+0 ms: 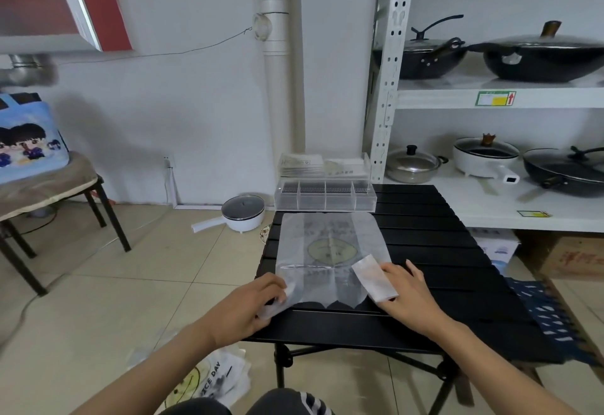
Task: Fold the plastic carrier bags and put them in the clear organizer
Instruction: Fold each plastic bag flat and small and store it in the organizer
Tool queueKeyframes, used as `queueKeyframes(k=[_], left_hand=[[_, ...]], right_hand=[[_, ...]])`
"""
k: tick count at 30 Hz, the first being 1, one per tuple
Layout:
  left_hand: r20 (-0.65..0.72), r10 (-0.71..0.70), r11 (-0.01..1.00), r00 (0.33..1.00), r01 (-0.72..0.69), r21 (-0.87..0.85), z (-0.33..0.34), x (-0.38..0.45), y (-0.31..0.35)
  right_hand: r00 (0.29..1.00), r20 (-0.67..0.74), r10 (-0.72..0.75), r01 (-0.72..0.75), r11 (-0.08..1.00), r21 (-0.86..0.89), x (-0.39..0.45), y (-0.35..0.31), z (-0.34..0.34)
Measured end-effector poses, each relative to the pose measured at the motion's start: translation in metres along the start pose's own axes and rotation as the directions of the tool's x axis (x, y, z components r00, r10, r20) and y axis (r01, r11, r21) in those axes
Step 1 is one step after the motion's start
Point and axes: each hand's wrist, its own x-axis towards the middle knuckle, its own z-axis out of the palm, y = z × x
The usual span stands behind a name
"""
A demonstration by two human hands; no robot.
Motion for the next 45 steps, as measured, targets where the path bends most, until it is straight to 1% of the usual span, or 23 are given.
queueKeyframes(k=[2,4,7,10,13,14,15,16,17,18,20,21,24,27,28,31,33,35,37,38,41,43,45], left_hand=[[0.021,-0.041,0.996,0.999,0.039,0.083,-0.003,-0.002,-0.004],[-0.03,-0.081,0.969,0.996,0.085,0.232,-0.007,-0.002,-0.005],[-0.093,-0.17,0.9,0.981,0.193,0.39,-0.013,0.001,-0.002],[-0.115,-0.283,0.87,0.952,0.306,0.388,-0.016,0.003,0.0],[-0.16,-0.266,0.859,0.951,0.309,0.409,-0.014,0.001,0.002],[-0.204,-0.251,0.877,0.946,0.311,0.366,-0.013,0.0,0.001],[-0.245,-0.28,0.91,0.928,0.338,0.242,-0.012,-0.002,0.002],[-0.251,-0.346,0.927,0.904,0.371,0.059,-0.014,-0.002,0.007],[-0.203,-0.452,0.891,0.869,0.427,-0.157,-0.017,-0.002,0.011],[-0.142,-0.539,0.812,0.83,0.468,-0.347,-0.021,0.0,0.017],[-0.047,-0.624,0.645,0.78,0.481,-0.594,-0.026,0.001,0.028],[0.0,-0.626,0.579,0.779,0.465,-0.669,-0.027,0.001,0.032],[0.124,-0.57,0.447,0.812,0.433,-0.783,-0.03,-0.003,0.042],[0.254,-0.472,0.222,0.844,0.392,-0.893,-0.03,-0.002,0.047],[0.287,-0.457,0.172,0.842,0.4,-0.9,-0.03,-0.001,0.047],[0.354,-0.444,0.126,0.823,0.449,-0.885,-0.029,0.002,0.046],[0.393,-0.446,0.094,0.804,0.478,-0.873,-0.028,0.003,0.043],[0.405,-0.444,0.123,0.799,0.502,-0.856,-0.026,0.003,0.042],[0.403,-0.456,0.218,0.794,0.538,-0.814,-0.022,0.001,0.04],[0.388,-0.469,0.28,0.793,0.551,-0.787,-0.021,0.0,0.041],[0.339,-0.49,0.378,0.803,0.546,-0.747,-0.016,-0.003,0.039],[0.297,-0.491,0.457,0.819,0.532,-0.713,-0.017,-0.002,0.039],[0.232,-0.467,0.57,0.853,0.491,-0.659,-0.016,-0.002,0.039]], right_hand=[[0.997,-0.012,-0.07,0.069,0.996,-0.049,-0.007,0.007,0.0],[0.992,-0.019,-0.123,0.121,0.988,-0.098,-0.015,0.012,-0.001],[0.988,-0.05,-0.147,0.144,0.987,-0.066,-0.027,0.011,-0.003],[0.974,-0.102,-0.201,0.197,0.979,-0.052,-0.036,0.007,-0.001],[0.966,-0.134,-0.22,0.217,0.976,-0.034,-0.039,0.005,0.004],[0.966,-0.148,-0.213,0.21,0.977,-0.035,-0.039,0.006,0.005],[0.967,-0.166,-0.194,0.191,0.981,-0.034,-0.039,0.006,0.004],[0.968,-0.187,-0.165,0.162,0.986,-0.029,-0.039,0.005,0.004],[0.971,-0.203,-0.126,0.124,0.992,-0.024,-0.039,0.004,0.002],[0.974,-0.21,-0.084,0.079,0.996,-0.03,-0.04,0.003,0.0],[0.977,-0.213,-0.005,-0.012,0.997,-0.074,-0.04,0.0,-0.002],[0.975,-0.221,0.035,-0.059,0.993,-0.104,-0.04,-0.001,-0.002],[0.96,-0.245,0.136,-0.189,0.96,-0.208,-0.04,-0.004,0.0],[0.964,-0.228,0.135,-0.191,0.95,-0.247,-0.039,-0.004,0.003],[0.965,-0.231,0.124,-0.178,0.957,-0.228,-0.038,-0.004,0.002],[0.964,-0.251,0.093,-0.126,0.985,-0.121,-0.039,-0.006,0.0],[0.958,-0.281,0.052,-0.05,0.999,0.015,-0.04,-0.01,-0.002],[0.957,-0.278,0.08,0.008,0.954,0.301,-0.043,-0.017,-0.007],[0.972,-0.184,0.146,-0.018,0.826,0.564,-0.049,-0.026,-0.018],[0.979,-0.128,0.16,-0.045,0.778,0.626,-0.053,-0.03,-0.023],[0.988,0.034,0.153,-0.137,0.738,0.661,-0.068,-0.034,-0.033],[0.988,0.079,0.136,-0.156,0.792,0.59,-0.077,-0.028,-0.031],[0.994,0.08,0.074,-0.102,0.892,0.44,-0.085,-0.017,-0.026]])
